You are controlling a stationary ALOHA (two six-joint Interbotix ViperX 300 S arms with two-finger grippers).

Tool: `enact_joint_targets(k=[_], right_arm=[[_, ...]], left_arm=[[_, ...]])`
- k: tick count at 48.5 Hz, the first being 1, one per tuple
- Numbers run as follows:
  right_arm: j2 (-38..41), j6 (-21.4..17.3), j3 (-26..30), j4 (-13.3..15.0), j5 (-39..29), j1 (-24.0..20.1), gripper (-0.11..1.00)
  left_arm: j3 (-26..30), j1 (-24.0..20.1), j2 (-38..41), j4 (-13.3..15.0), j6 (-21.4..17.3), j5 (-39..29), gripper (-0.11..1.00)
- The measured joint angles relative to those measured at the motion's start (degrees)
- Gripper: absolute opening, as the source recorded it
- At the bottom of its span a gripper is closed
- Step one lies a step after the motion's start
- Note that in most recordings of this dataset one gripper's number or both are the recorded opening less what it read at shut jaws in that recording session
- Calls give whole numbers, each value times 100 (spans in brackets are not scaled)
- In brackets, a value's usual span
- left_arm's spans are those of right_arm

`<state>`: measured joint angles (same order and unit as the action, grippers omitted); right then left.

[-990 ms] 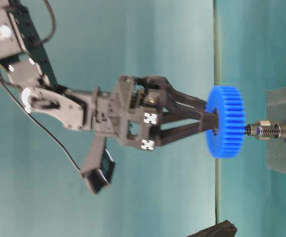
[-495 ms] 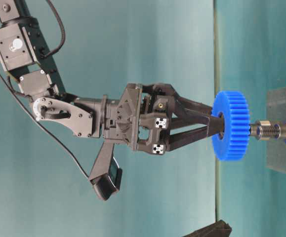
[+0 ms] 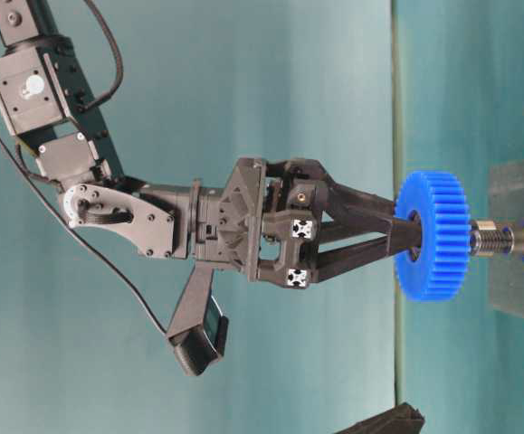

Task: Fit the large gear onto the shaft.
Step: 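Lower the gear's bearing down onto the upper shaft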

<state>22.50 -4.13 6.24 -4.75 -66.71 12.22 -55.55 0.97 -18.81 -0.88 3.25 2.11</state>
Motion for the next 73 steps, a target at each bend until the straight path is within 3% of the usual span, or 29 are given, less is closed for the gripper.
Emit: enact_joint_targets(k=[41, 48, 62, 73], right_arm=[[105, -9, 132, -114, -176, 35, 49], [141, -44, 141, -132, -211, 18, 74], [141, -53, 167, -149, -290, 9, 72], [141, -53, 501, -158, -422, -211, 72]], left_arm=[[0, 9, 0, 0, 9, 0, 0], [0, 9, 0, 0, 9, -9, 0], [0, 26, -9, 0, 9, 0, 0], [0, 26, -18, 0, 9, 0, 0]])
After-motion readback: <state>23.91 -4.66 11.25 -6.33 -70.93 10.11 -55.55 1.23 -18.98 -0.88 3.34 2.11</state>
